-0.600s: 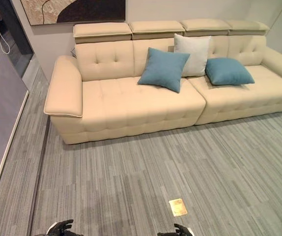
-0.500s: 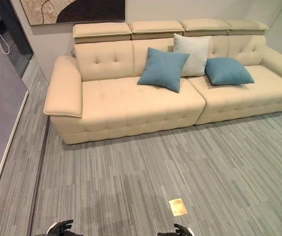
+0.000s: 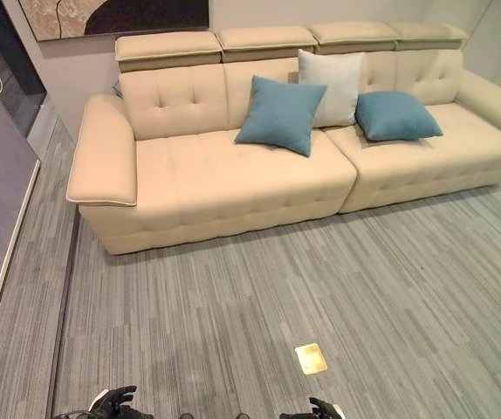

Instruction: Pick up all the scattered cushions and arrange them neatly on the sofa.

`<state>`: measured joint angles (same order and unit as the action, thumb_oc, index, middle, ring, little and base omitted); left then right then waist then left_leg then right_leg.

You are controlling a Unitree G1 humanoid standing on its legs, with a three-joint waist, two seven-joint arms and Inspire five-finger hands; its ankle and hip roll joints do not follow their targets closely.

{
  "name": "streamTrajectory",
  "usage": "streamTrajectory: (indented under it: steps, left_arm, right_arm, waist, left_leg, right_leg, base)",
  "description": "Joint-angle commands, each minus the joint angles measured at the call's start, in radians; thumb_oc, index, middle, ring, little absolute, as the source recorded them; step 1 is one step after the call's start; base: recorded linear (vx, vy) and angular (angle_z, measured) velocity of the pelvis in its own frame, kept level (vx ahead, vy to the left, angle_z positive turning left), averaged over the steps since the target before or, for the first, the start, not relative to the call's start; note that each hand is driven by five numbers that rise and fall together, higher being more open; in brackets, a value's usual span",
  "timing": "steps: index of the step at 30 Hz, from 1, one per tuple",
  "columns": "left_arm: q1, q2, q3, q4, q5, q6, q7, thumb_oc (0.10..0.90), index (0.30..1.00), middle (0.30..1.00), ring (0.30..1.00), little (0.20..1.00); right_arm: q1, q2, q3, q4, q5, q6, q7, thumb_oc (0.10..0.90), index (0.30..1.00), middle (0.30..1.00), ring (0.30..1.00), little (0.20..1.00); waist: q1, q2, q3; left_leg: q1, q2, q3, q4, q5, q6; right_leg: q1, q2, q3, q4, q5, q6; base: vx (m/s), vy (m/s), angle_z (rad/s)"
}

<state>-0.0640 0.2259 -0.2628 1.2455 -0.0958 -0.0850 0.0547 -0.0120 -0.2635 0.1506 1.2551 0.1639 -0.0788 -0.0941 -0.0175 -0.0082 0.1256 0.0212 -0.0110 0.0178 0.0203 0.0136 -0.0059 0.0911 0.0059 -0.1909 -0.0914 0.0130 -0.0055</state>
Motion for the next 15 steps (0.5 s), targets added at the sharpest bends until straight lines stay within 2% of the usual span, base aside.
streamTrajectory:
  steps: [1,3,6,10,11,13,14,15]
  left_arm:
    - [-0.057,-0.001,0.006,0.014,-0.003,-0.032,0.022,0.8,0.9,0.9,0.9,0.9]
    - [-0.065,-0.002,-0.002,0.011,-0.016,-0.036,0.028,0.8,0.9,0.9,0.9,0.9]
    - [-0.07,-0.003,-0.01,0.014,-0.013,-0.035,0.028,0.8,0.9,0.9,0.9,0.9]
    - [-0.055,0.001,0.005,0.025,0.003,-0.03,0.026,0.8,0.9,0.9,0.9,0.9]
    - [-0.046,0.006,0.008,0.025,0.011,-0.033,0.024,0.8,0.9,0.9,0.9,0.9]
    - [-0.038,0.022,0.02,0.015,0.008,-0.031,0.025,0.8,0.9,0.9,0.9,0.9]
    - [-0.038,0.025,0.022,0.013,0.008,-0.031,0.025,0.8,0.9,0.9,0.9,0.9]
    - [-0.035,0.03,0.025,0.013,0.007,-0.032,0.026,0.8,0.9,0.9,0.9,0.9]
  right_arm:
    - [-0.04,-0.033,0.037,0.017,0.018,-0.033,-0.024,0.8,0.9,0.9,0.9,0.9]
    - [-0.047,-0.036,0.041,0.013,0.022,-0.035,-0.028,0.8,0.9,0.9,0.9,0.9]
    - [-0.049,-0.039,0.037,0.01,0.025,-0.031,-0.032,0.8,0.9,0.9,0.9,0.9]
    - [-0.051,-0.024,0.035,0.002,0.023,-0.028,-0.031,0.8,0.9,0.9,0.9,0.9]
    - [-0.05,-0.018,0.034,-0.002,0.021,-0.025,-0.029,0.8,0.9,0.9,0.9,0.9]
    - [-0.071,-0.008,0.032,-0.032,0.033,-0.025,-0.025,0.8,0.9,0.9,0.9,0.9]
    - [-0.075,-0.008,0.033,-0.036,0.033,-0.026,-0.024,0.8,0.9,0.9,0.9,0.9]
    - [-0.075,-0.009,0.036,-0.048,0.03,-0.028,-0.023,0.8,0.9,0.9,0.9,0.9]
  waist:
    - [0.002,-0.032,0.016]
    - [0.011,-0.037,0.022]
    - [0.009,-0.043,0.022]
    - [0.01,-0.037,0.008]
    - [0.017,-0.036,0.01]
    - [0.023,-0.026,0.034]
    - [0.024,-0.022,0.037]
    - [0.028,-0.016,0.041]
  left_leg:
    - [-0.044,0.042,-0.023,0.162,-0.083,-0.038]
    - [-0.089,0.021,-0.083,0.191,-0.078,-0.038]
    - [-0.122,0.011,-0.067,0.172,-0.088,-0.032]
    - [-0.116,0.004,-0.047,0.143,-0.103,-0.011]
    - [-0.104,-0.001,-0.025,0.132,-0.115,0.006]
    - [-0.081,-0.007,0.005,0.118,-0.133,0.05]
    - [-0.075,-0.006,0.01,0.117,-0.139,0.056]
    - [-0.048,-0.009,0.018,0.109,-0.154,0.064]
  right_leg:
    - [-0.034,-0.029,0.047,0.101,-0.09,0.045]
    - [-0.044,-0.027,0.056,0.107,-0.094,0.045]
    - [-0.054,-0.035,0.053,0.109,-0.096,0.053]
    - [-0.078,-0.039,0.091,0.136,-0.101,0.074]
    - [-0.088,-0.049,0.104,0.167,-0.098,0.09]
    - [-0.184,-0.077,0.104,0.354,-0.052,0.147]
    - [-0.202,-0.084,0.092,0.387,-0.048,0.154]
    - [-0.236,-0.109,0.045,0.419,-0.032,0.155]
  base:
    - [0.04,0.001,0.02]
    - [0.08,0.033,-0.07]
    - [0.07,0.083,-0.09]
    - [0.12,0.19,-0.38]
    - [0.26,0.442,-0.64]
    - [0.19,0.385,-0.88]
    - [0.16,0.228,-1.3]
    - [0.2,0.132,-0.96]
